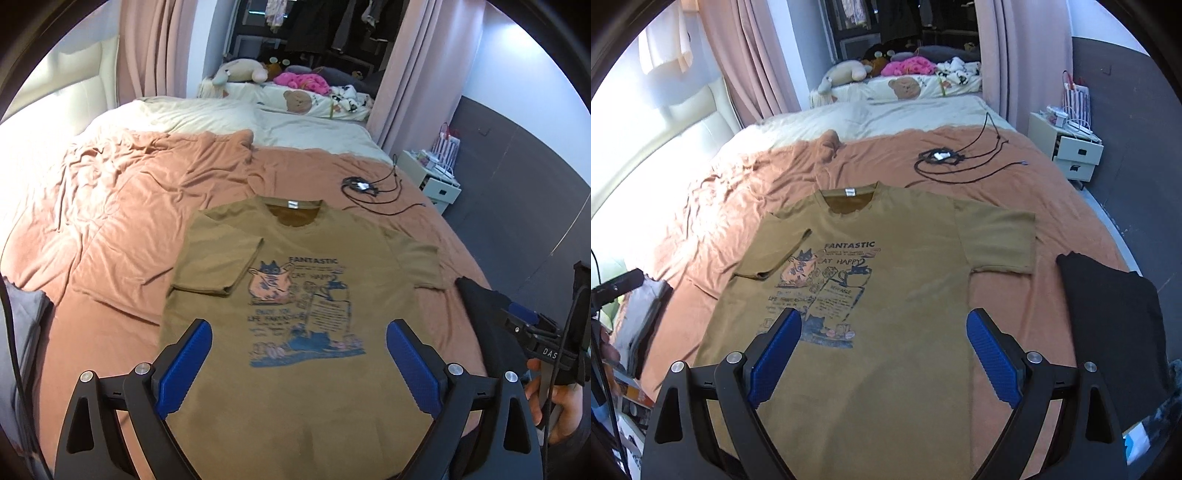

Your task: Fold small clothes

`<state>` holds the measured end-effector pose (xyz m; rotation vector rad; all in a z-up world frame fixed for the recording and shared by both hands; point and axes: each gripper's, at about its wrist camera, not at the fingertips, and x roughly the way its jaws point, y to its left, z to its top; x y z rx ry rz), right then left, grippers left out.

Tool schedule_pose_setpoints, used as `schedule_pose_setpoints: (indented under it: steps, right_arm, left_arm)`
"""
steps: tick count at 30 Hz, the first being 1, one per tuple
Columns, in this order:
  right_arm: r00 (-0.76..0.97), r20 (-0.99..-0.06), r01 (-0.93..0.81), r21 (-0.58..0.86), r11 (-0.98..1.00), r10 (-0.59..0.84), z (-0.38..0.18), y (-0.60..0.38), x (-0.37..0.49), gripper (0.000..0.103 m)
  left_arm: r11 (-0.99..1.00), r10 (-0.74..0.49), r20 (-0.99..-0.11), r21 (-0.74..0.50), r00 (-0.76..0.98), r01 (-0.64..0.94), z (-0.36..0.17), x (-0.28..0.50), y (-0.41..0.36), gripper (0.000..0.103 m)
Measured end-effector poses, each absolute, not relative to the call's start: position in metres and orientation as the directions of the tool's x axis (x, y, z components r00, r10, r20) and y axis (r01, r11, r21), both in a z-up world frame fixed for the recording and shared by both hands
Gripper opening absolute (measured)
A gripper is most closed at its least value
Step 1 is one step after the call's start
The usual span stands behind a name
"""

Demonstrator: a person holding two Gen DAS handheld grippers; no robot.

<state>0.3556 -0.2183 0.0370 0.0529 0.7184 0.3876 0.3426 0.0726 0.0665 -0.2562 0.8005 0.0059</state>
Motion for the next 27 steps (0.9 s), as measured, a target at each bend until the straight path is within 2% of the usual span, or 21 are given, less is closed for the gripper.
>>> schedule_pose_setpoints:
  steps: [8,9,14,22,27]
  right_arm:
    - [0.745,-0.567,-0.309,0.174,0.935,0.351,0.043,-0.26,0.31,0.091]
    - [0.748,-0.564,-0.305,0.176,0.936,0.35,0.041,-0.262,0.307,0.092]
    - [0.783,-0.534,-0.259,0.189,0.947,0.321,0.041,-0.28,0.29,0.096]
    - [0.781,-0.541,-0.248,0.192,0.95,0.313,0.038,-0.287,0.289,0.096]
    - [0.798,-0.545,-0.187,0.18,0.966,0.257,0.037,-0.296,0.302,0.097]
  left_arm:
    - [0.975,-0.075,-0.691,-0.203,0.719,-0.094,0.084,0.319,0.028,0.1]
    - [0.974,-0.082,-0.686,-0.207,0.723,-0.086,0.085,0.317,0.024,0.103]
    - [0.982,-0.103,-0.665,-0.187,0.74,-0.031,0.094,0.31,-0.001,0.103]
    - [0.977,-0.158,-0.65,-0.211,0.743,0.023,0.094,0.322,-0.026,0.103]
    - [0.973,-0.178,-0.655,-0.226,0.734,0.035,0.078,0.339,-0.032,0.103]
